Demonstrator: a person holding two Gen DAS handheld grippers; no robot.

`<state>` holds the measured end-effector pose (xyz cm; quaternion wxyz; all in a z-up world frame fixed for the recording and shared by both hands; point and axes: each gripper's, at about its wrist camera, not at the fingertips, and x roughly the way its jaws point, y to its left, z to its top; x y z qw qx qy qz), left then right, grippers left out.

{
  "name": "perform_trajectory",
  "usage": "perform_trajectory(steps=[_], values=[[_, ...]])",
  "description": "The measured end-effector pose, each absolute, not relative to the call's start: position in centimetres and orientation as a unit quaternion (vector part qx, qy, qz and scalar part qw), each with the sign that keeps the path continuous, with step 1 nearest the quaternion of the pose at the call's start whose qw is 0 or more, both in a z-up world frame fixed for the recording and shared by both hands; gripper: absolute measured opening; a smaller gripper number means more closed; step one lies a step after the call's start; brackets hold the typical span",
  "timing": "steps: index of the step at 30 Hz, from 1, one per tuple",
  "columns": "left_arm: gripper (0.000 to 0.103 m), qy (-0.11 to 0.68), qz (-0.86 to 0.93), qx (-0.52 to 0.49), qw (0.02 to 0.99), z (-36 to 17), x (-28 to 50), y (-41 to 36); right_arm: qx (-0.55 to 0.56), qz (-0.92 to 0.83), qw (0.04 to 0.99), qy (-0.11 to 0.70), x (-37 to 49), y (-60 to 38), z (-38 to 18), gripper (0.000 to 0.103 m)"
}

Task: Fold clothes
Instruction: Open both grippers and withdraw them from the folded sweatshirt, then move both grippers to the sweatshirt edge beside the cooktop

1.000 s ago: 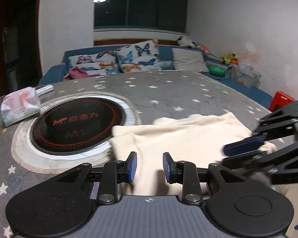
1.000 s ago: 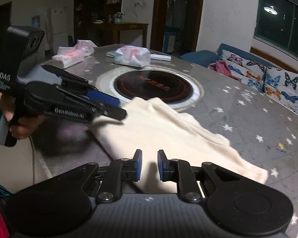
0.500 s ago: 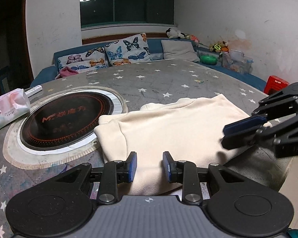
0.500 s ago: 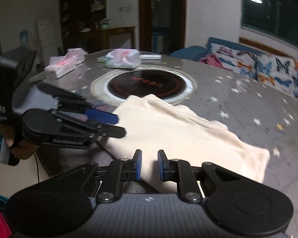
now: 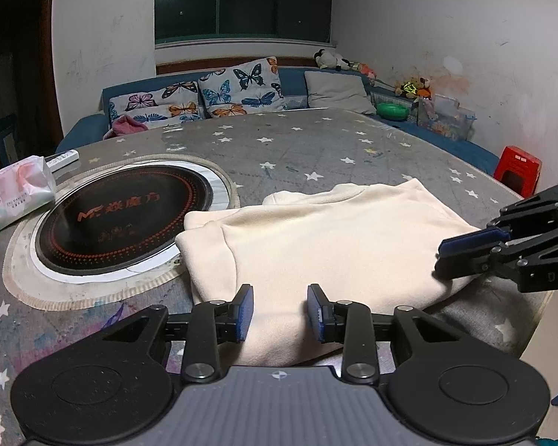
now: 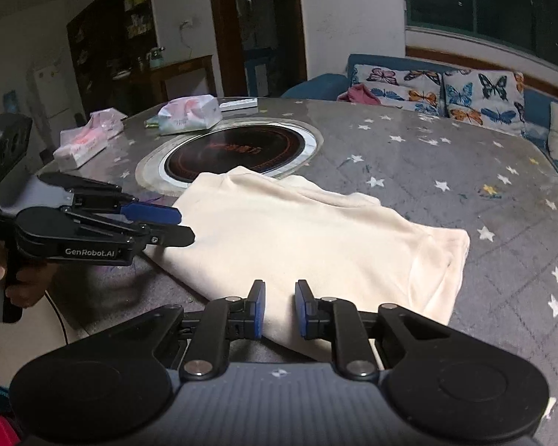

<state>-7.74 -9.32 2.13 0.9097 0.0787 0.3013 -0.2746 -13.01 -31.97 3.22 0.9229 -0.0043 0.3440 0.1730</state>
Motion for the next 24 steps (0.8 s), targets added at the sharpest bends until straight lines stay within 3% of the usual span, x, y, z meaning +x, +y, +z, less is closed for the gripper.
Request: perform_trajectory(steps=[24], values=[[0.041, 0.312, -0.267, 0.073, 0.909, 2.4, -7.2, -9.5, 0.006, 0.121, 0.93, 0.348, -13.3, -35.1, 2.9, 0.018]])
